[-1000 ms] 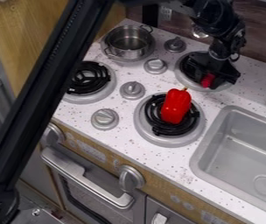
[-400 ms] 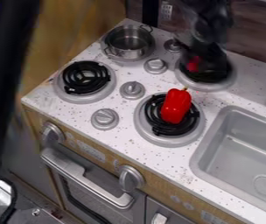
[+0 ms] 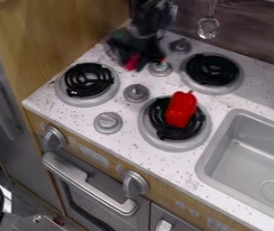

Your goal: Move the red object from the upper right burner to the left bottom burner

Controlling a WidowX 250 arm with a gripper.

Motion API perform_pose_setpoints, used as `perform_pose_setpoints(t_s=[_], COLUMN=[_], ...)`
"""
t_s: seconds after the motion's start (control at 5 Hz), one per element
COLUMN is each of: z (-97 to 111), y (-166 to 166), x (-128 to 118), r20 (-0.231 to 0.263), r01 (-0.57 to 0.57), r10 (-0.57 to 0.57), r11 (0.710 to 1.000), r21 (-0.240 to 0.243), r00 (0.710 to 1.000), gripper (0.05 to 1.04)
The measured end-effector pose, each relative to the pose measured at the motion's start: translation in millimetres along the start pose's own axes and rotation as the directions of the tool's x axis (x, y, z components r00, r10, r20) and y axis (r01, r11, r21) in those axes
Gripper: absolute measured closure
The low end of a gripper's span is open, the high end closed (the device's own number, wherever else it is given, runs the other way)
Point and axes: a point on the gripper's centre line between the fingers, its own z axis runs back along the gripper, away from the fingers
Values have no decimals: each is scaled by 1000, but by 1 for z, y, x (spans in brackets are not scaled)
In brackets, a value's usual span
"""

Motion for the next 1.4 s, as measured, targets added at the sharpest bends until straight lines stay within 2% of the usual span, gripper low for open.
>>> perform_pose_setpoints(t_s=[0.2, 0.4, 0.6, 0.8, 1.0, 1.2, 1.4], z=[-22, -44, -59, -71, -70, -53, 0], y=[43, 86, 90, 82, 75, 75, 71], x=[-23, -29, -32, -33, -30, -39, -39], r20=[-39, -68, -105, -118, -112, -152, -156], r01=[-60, -81, -82, -57, -8, -19, -77], r10=[59, 83, 84, 56, 5, 17, 59], r11=[998, 996, 996, 998, 1000, 1000, 990], r21=[-4, 34, 28, -9, -20, -14, -116], r00=[997, 994, 991, 991, 994, 988, 986], gripper=[686, 686, 686, 625, 352, 112, 88])
